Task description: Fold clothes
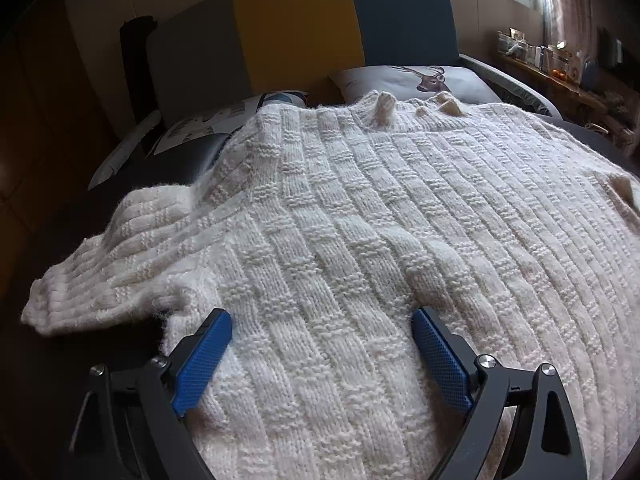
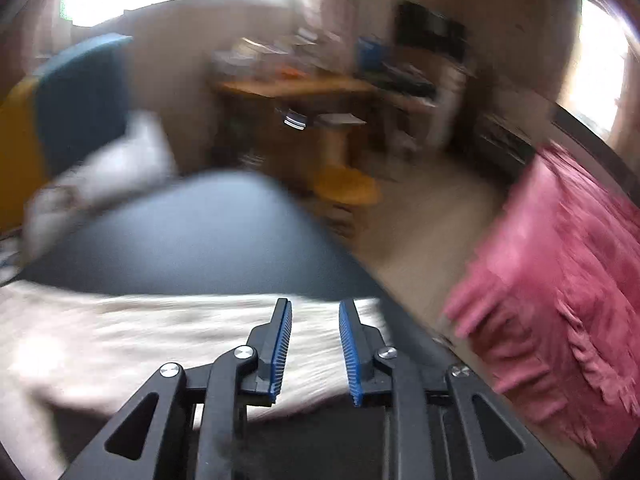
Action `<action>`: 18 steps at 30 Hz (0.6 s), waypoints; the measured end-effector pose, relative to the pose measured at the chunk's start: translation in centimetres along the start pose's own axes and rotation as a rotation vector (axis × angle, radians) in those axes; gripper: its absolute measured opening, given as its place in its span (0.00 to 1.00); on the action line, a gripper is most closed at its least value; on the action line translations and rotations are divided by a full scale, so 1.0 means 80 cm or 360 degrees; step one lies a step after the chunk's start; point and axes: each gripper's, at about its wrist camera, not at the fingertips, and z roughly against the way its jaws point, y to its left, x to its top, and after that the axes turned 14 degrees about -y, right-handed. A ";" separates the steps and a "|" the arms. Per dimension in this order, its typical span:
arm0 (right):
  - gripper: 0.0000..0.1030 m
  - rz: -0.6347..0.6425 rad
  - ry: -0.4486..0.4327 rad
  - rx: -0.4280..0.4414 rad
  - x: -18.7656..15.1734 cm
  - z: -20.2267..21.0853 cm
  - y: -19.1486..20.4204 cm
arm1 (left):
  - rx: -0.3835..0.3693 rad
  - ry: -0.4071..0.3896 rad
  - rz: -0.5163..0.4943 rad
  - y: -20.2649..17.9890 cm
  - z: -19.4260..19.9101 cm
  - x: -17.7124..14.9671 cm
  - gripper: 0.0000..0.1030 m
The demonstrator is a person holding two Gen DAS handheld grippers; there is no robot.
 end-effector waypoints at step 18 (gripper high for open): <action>0.32 0.0653 0.0533 0.0687 -0.201 0.227 0.249 | 0.0098 0.0017 -0.0143 0.010 0.140 -0.048 0.84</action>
